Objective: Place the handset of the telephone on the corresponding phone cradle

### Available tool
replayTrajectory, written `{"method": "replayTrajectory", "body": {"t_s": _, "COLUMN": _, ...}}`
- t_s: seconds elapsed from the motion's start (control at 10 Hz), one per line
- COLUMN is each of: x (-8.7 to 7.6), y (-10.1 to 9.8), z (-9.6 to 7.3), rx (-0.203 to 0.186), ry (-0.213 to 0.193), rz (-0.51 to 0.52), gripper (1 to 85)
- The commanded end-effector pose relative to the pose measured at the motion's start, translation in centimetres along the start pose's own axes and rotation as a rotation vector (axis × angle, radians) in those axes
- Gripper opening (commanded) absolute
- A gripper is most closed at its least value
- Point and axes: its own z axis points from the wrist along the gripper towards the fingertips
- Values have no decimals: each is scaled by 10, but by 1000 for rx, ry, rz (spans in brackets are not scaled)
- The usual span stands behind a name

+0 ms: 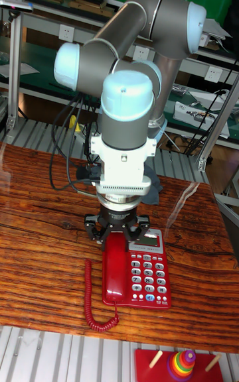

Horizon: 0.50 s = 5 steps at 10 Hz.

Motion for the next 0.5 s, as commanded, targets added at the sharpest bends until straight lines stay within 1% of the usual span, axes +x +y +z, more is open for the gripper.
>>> {"method": "replayTrajectory", "body": {"t_s": 0.0, "x": -5, "y": -23, "z": -12, "rx": 67, "ry": -12, "rz": -20, "gripper": 147}}
{"method": "replayTrajectory", "body": {"t_s": 0.1, "x": -7, "y": -38, "z": -12, "rx": 112, "ry": -15, "rz": -35, "gripper": 50}}
{"method": "replayTrajectory", "body": {"t_s": 0.2, "x": -13, "y": -52, "z": -10, "rx": 134, "ry": -28, "rz": -40, "gripper": 10}}
{"method": "replayTrajectory", "body": {"t_s": 0.3, "x": -16, "y": -68, "z": -11, "rx": 175, "ry": -32, "rz": -40, "gripper": 10}}
{"method": "replayTrajectory", "body": {"t_s": 0.4, "x": -16, "y": -75, "z": -12, "rx": 184, "ry": -27, "rz": -36, "gripper": 10}}
